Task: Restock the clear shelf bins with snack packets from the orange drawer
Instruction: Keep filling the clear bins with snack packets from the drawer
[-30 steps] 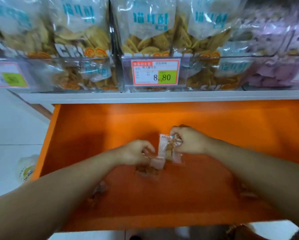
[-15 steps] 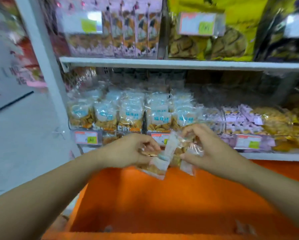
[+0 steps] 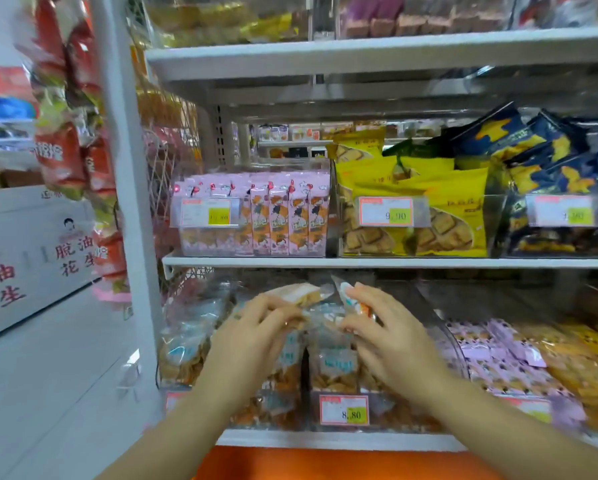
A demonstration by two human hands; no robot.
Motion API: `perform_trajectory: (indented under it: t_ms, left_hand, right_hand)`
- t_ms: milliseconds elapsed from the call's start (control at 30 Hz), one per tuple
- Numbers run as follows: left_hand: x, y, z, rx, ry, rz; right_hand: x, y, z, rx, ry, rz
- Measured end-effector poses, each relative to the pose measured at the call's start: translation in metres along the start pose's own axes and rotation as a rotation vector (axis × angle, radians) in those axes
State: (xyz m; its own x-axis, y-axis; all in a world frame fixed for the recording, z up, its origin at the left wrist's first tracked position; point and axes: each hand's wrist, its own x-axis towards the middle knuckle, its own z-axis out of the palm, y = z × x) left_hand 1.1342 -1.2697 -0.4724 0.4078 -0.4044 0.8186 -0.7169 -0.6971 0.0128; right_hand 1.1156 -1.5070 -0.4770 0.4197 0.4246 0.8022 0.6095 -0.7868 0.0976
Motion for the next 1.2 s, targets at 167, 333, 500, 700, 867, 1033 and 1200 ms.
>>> perform_trajectory:
  t_ms: [167, 333, 500, 700, 867, 1033, 1200]
  left_hand:
    - [0.011, -0.013, 0.044, 0.115, 0.067, 0.110]
    - [0.026, -0.030, 0.067, 0.158, 0.043, 0.031]
    - [0.025, -0.034, 0.072, 0.219, -0.170, -0.071]
    - [0.019, -0.040, 0.064, 0.120, 0.055, -0.029]
    - [0.010, -0.037, 0.044, 0.106, 0.203, 0.011]
    - [0.005, -0.031, 0.025, 0.103, 0.240, 0.066]
    - [0.006, -0.008, 0.016, 0.058, 0.296, 0.087]
  right_hand:
    - [0.002, 0.025, 0.018, -0.189, 0.122, -0.067]
    - [0.012, 0.042, 0.033, -0.229, 0.052, -0.005]
    - [0.020, 0.044, 0.048, -0.152, -0.096, 0.158]
    - [0.023, 0.032, 0.043, -0.051, -0.004, 0.210]
    - [0.025, 0.023, 0.032, 0.014, 0.108, 0.185]
    - [0.025, 0.001, 0.014, 0.220, 0.202, 0.294]
    - [0.021, -0.018, -0.018, 0.646, 0.216, 0.719]
